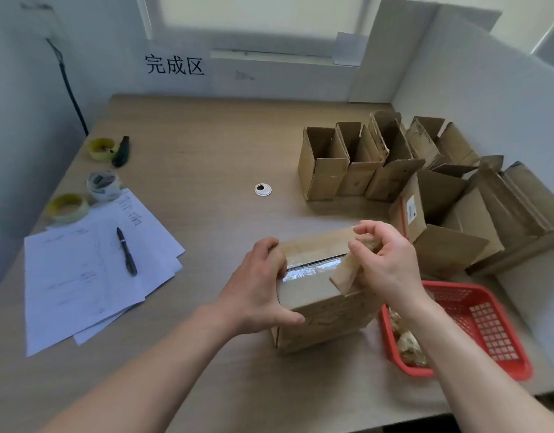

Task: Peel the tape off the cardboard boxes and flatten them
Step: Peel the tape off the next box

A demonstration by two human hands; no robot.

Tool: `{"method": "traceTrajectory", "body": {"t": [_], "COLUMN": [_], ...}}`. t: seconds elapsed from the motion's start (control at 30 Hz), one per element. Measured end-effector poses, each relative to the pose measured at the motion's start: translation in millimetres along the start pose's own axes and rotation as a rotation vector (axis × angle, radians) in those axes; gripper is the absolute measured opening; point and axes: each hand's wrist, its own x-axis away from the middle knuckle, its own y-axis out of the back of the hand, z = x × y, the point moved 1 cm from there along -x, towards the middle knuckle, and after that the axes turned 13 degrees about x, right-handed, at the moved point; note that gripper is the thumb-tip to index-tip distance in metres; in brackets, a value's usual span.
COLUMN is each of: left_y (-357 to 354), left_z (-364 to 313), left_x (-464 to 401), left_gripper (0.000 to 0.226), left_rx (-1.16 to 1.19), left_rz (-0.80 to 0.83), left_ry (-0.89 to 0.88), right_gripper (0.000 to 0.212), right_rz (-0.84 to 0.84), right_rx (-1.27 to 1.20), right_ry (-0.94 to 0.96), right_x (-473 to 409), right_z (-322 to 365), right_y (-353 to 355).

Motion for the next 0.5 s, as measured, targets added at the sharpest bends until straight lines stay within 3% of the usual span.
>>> {"method": "traceTrajectory", "body": {"t": [0.17,0.33,0.5], "left_y": [0.7,21.8,42.5], "left_z": [2.7,17.9,24.5], "left_x": [0.1,3.7,0.7], "left_gripper": [0.071,0.070,0.072], "left_rx": [0.001,-0.136,-0.178], "left_rz": [-0.040,-0.083,-0.050], "left_ry": [-0.058,-0.057,-0.011], "right_gripper": [0.023,0.042,0.069], "right_rz": [0.035,0.244,0.327], "right_rx": [0.089,-0.091,0.235], "right_ry": [0.041,0.017,0.224], "right_x": [-2.1,0.6,7.1], "right_z": [-9.4,-0.8,21.6], "right_y": [-0.6,-7.6,-28.2]}}
